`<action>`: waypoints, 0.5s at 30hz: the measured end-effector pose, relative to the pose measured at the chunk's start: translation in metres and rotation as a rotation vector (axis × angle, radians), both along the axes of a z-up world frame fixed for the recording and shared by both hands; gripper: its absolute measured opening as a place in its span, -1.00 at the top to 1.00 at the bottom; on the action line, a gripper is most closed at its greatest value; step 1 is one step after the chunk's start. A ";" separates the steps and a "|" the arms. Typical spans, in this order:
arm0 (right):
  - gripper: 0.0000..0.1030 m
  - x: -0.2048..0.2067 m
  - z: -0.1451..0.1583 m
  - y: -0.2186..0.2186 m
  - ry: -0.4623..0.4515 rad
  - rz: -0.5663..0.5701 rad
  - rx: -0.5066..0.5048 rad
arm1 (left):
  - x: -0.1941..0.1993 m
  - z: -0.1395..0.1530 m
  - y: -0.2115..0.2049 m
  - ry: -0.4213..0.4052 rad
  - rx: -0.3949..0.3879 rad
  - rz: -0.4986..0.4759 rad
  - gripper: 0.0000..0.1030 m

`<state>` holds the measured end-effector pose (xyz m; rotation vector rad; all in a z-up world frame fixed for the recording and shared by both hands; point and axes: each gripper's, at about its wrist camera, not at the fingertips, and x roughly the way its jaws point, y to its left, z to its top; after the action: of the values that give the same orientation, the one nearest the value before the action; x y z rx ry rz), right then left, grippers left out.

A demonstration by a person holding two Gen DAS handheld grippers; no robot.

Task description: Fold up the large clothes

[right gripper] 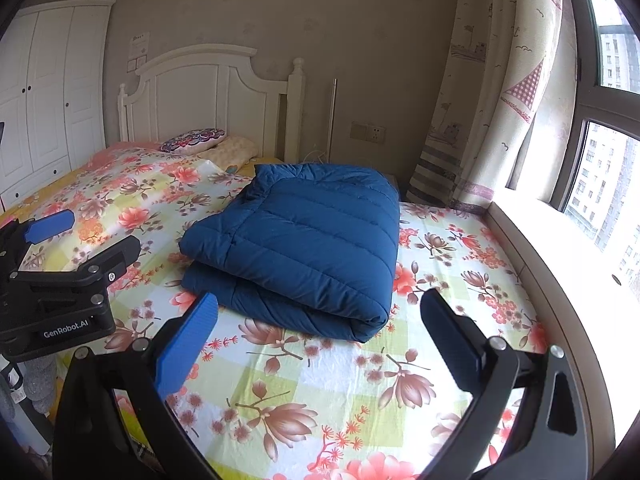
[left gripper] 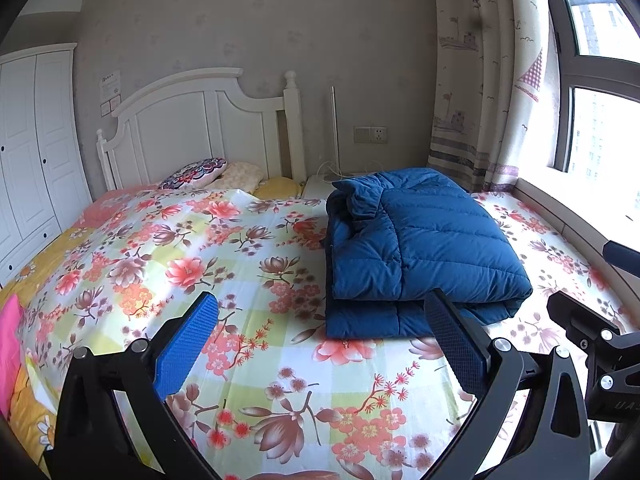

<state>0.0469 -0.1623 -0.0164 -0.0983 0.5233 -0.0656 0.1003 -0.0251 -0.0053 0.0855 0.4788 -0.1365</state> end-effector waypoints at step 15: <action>-0.95 -0.001 0.002 0.003 -0.001 0.000 0.003 | -0.003 0.003 0.001 -0.016 0.004 -0.007 -0.91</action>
<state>0.0460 -0.1594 -0.0140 -0.0952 0.5228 -0.0645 0.0971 -0.0243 -0.0027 0.0923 0.4625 -0.1414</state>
